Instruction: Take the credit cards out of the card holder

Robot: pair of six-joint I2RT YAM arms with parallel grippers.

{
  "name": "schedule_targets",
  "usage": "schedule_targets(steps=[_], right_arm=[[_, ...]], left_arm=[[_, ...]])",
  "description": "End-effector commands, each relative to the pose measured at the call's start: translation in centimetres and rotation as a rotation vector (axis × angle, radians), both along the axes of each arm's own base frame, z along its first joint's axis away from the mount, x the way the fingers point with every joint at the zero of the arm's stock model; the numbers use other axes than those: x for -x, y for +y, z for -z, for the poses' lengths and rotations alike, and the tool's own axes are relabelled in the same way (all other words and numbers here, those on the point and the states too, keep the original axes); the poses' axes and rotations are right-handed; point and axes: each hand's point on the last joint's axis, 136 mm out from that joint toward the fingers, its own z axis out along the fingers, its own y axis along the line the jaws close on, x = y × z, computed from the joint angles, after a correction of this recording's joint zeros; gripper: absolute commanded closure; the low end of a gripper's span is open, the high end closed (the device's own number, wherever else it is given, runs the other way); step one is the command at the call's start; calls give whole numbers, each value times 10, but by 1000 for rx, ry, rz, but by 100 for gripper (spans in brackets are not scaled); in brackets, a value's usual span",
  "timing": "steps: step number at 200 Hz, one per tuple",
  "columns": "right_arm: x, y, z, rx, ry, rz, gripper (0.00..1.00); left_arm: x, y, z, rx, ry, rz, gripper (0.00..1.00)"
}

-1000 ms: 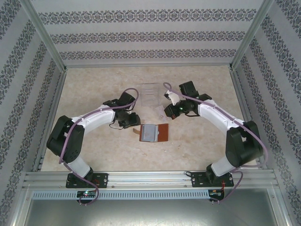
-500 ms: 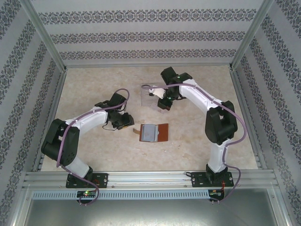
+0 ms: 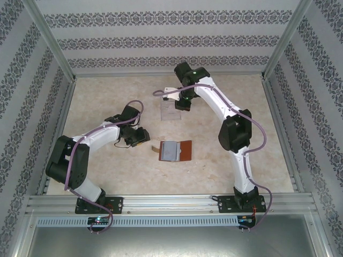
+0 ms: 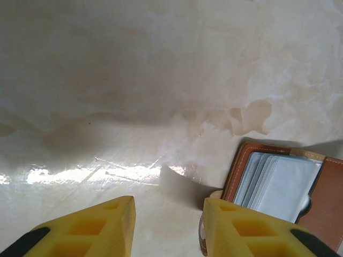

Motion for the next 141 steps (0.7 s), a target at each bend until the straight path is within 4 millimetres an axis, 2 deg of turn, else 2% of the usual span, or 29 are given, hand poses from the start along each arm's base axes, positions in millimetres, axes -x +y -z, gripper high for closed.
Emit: schedule_targets(steps=[1, 51, 87, 141], right_arm=[[4, 2, 4, 61, 11, -91, 100], [-15, 13, 14, 79, -36, -143, 100], [-22, 22, 23, 68, -51, -161, 100], [-29, 22, 45, 94, -37, -143, 100]], left_arm=[[-4, 5, -3, 7, -35, -8, 62], [-9, 10, -5, 7, -40, -28, 62], [-10, 10, 0, 6, -30, -39, 62], [-10, 11, 1, 4, -26, -43, 62]])
